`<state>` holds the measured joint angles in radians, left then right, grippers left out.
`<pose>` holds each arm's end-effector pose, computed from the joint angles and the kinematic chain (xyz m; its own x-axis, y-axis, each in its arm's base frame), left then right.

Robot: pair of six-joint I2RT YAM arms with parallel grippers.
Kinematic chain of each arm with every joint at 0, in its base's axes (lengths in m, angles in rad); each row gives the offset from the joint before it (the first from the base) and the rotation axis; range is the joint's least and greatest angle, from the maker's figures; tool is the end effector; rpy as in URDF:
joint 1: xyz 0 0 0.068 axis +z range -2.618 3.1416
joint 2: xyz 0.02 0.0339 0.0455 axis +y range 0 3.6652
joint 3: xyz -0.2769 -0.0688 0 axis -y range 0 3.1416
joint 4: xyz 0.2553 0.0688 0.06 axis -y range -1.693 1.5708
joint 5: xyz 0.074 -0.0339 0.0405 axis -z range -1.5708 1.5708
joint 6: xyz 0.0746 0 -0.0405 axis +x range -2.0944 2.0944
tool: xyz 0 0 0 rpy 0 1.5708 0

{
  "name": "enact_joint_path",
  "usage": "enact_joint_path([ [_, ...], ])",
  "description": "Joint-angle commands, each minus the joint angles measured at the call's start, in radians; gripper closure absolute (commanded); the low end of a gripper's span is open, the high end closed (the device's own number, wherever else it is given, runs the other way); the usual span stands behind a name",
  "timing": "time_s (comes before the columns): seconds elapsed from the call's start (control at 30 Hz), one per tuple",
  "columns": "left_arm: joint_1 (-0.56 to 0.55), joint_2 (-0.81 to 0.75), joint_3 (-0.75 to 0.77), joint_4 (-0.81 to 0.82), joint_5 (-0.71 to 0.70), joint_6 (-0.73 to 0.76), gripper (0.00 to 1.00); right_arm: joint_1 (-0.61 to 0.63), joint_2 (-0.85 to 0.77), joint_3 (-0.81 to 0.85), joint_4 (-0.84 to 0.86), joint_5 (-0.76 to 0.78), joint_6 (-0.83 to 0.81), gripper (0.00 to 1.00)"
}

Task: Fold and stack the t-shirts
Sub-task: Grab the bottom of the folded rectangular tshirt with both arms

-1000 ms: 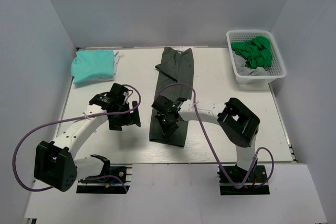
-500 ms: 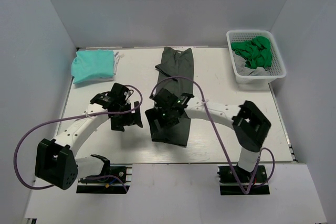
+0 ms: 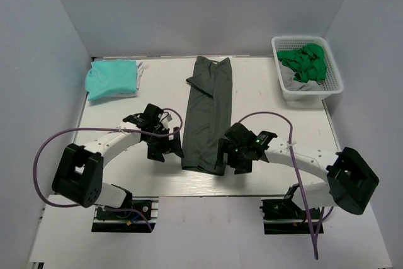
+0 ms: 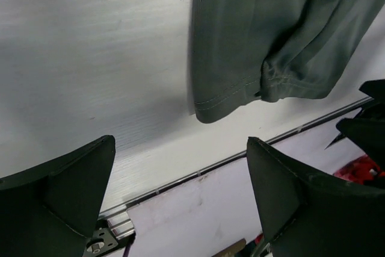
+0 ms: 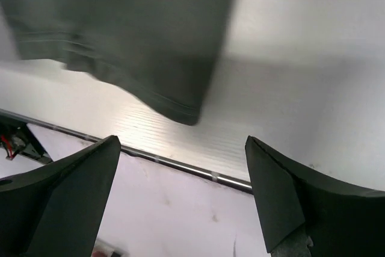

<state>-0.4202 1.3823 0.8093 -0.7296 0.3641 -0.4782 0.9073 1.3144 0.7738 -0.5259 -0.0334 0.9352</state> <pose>0.2204 -0.1276 0.1589 -0.9967 -0.0257 -0.0772 0.0098 0.9043 -0.4268 0.1651 0.2153 0.1713 -0.9617 0.0756 -0.2633 -0.0394 0.9129 0.4062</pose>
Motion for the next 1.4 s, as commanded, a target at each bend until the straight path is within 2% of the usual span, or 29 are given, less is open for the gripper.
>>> enact_joint_path([
  [0.0,-0.034,0.026,-0.042,0.071,0.081,0.016,0.00,-0.005,-0.018,-0.044,0.079,-0.072,0.145,0.10],
  [0.03,-0.034,0.026,-0.053,0.081,0.081,0.016,0.00,-0.007,-0.003,-0.048,0.087,-0.074,0.149,0.10],
  [0.1,-0.057,0.049,-0.053,0.108,0.090,0.016,0.00,-0.013,0.023,-0.051,0.118,-0.085,0.145,0.20],
  [0.23,-0.080,0.079,-0.075,0.170,0.079,-0.007,0.00,-0.025,0.104,-0.015,0.133,-0.097,0.119,0.24],
  [0.3,-0.094,0.104,-0.064,0.183,0.061,-0.016,0.05,-0.027,0.146,0.007,0.126,-0.091,0.116,0.26],
  [0.4,-0.117,0.149,-0.064,0.194,0.029,-0.037,0.18,-0.031,0.178,0.012,0.129,-0.098,0.111,0.36],
  [0.43,-0.129,0.149,-0.064,0.194,0.015,-0.037,0.28,-0.030,0.184,0.012,0.130,-0.100,0.106,0.39],
  [0.47,-0.129,0.164,-0.064,0.194,-0.006,-0.046,0.31,-0.028,0.192,0.013,0.130,-0.102,0.106,0.43],
  [0.53,-0.153,0.178,-0.073,0.203,-0.030,-0.062,0.31,-0.034,0.200,0.005,0.133,-0.099,0.106,0.52],
  [0.63,-0.166,0.205,-0.073,0.225,-0.030,-0.073,0.39,-0.034,0.204,-0.005,0.136,-0.103,0.106,0.57],
  [0.67,-0.178,0.219,-0.073,0.225,-0.030,-0.073,0.45,-0.035,0.206,-0.010,0.144,-0.109,0.106,0.62],
  [0.73,-0.190,0.228,-0.073,0.200,-0.030,-0.082,0.53,-0.033,0.209,-0.018,0.152,-0.115,0.106,0.67],
  [0.77,-0.202,0.228,-0.073,0.179,-0.062,-0.082,0.63,-0.034,0.209,-0.016,0.158,-0.115,0.108,0.70],
  [0.8,-0.212,0.228,-0.073,0.167,-0.079,-0.092,0.72,-0.035,0.210,-0.015,0.159,-0.121,0.100,0.80],
  [0.9,-0.212,0.238,-0.073,0.115,-0.139,-0.105,1.00,-0.031,0.206,-0.008,0.158,-0.125,0.085,1.00],
  [1.03,-0.221,0.210,-0.064,0.085,-0.126,-0.126,1.00,-0.021,0.187,-0.016,0.124,-0.170,0.053,1.00],
  [1.27,-0.241,0.049,-0.075,-0.131,-0.148,-0.204,1.00,0.053,0.149,0.015,0.031,-0.238,0.010,1.00],
  [1.37,-0.250,0.005,-0.053,-0.155,-0.157,-0.224,1.00,0.077,0.163,0.053,-0.018,-0.231,-0.001,1.00],
])
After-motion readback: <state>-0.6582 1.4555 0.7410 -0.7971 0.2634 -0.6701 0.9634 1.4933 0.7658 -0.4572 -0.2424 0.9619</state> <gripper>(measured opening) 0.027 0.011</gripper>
